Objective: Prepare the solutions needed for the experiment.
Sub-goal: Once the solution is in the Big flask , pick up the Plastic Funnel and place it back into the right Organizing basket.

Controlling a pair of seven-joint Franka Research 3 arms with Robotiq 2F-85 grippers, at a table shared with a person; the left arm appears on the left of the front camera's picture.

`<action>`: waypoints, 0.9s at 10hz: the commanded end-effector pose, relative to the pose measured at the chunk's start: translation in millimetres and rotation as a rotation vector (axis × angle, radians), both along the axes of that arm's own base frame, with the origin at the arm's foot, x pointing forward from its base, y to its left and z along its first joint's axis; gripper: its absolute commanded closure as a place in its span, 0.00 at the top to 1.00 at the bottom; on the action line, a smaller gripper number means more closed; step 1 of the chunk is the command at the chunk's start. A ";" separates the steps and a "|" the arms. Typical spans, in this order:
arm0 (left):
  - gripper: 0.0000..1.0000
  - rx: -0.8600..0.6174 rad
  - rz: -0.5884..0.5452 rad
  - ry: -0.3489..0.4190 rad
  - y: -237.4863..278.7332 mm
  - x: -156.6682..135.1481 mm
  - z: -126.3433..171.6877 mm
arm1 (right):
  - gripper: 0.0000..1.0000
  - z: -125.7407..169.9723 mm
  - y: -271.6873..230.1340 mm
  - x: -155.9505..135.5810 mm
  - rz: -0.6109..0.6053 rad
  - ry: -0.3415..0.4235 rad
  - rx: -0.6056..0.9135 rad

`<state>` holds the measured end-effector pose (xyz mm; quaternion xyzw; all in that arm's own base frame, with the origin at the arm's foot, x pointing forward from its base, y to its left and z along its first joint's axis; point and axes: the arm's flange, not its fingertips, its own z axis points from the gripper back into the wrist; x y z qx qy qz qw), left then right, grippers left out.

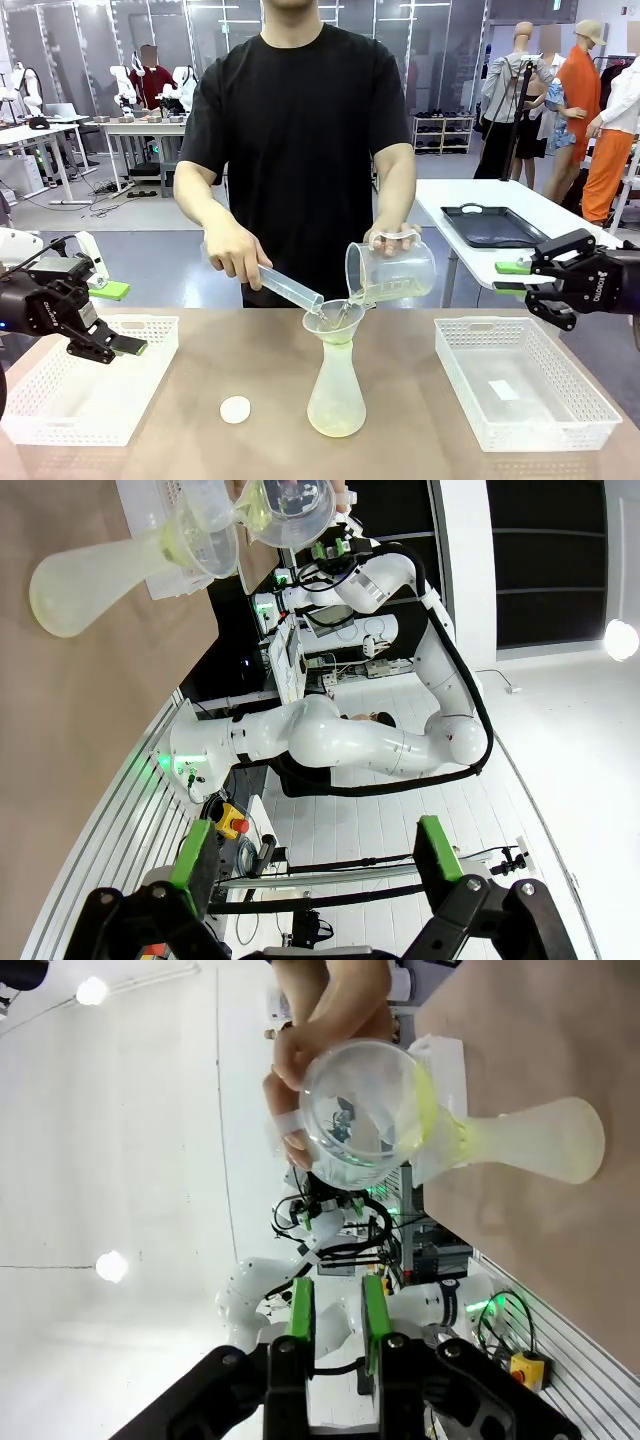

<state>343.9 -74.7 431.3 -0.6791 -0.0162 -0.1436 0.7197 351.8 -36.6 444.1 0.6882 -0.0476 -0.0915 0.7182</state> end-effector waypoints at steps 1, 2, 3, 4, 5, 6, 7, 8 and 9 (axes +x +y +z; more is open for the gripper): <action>1.00 -0.002 0.001 -0.002 -0.7 -0.5 3.9 | 0.27 1.8 -0.1 1.5 -0.012 -0.006 0.016; 1.00 -0.002 0.001 -0.002 -0.7 -0.5 3.9 | 0.27 1.5 7.4 3.9 -0.002 -0.023 0.054; 1.00 -0.002 0.001 -0.002 -0.7 -0.5 3.9 | 0.27 3.3 8.6 4.3 0.006 -0.011 0.097; 1.00 -0.002 0.001 -0.002 -0.7 -0.5 3.9 | 0.47 5.1 8.5 4.0 0.001 -0.009 0.101; 1.00 -0.002 0.001 -0.002 -0.7 -0.5 3.9 | 0.47 5.3 9.0 4.3 -0.006 0.003 0.109; 1.00 -0.002 0.001 -0.002 -0.7 -0.5 3.9 | 0.67 3.6 11.3 6.0 -0.006 0.012 0.113; 1.00 -0.002 0.001 -0.002 -0.7 -0.5 3.9 | 0.51 1.6 13.3 6.5 -0.008 0.025 0.118; 1.00 -0.002 0.001 -0.002 -0.7 -0.5 3.9 | 0.84 -0.4 15.8 7.7 -0.006 0.014 0.117; 1.00 -0.002 0.001 -0.002 -0.7 -0.5 3.9 | 0.84 2.5 9.1 5.3 -0.001 -0.004 0.097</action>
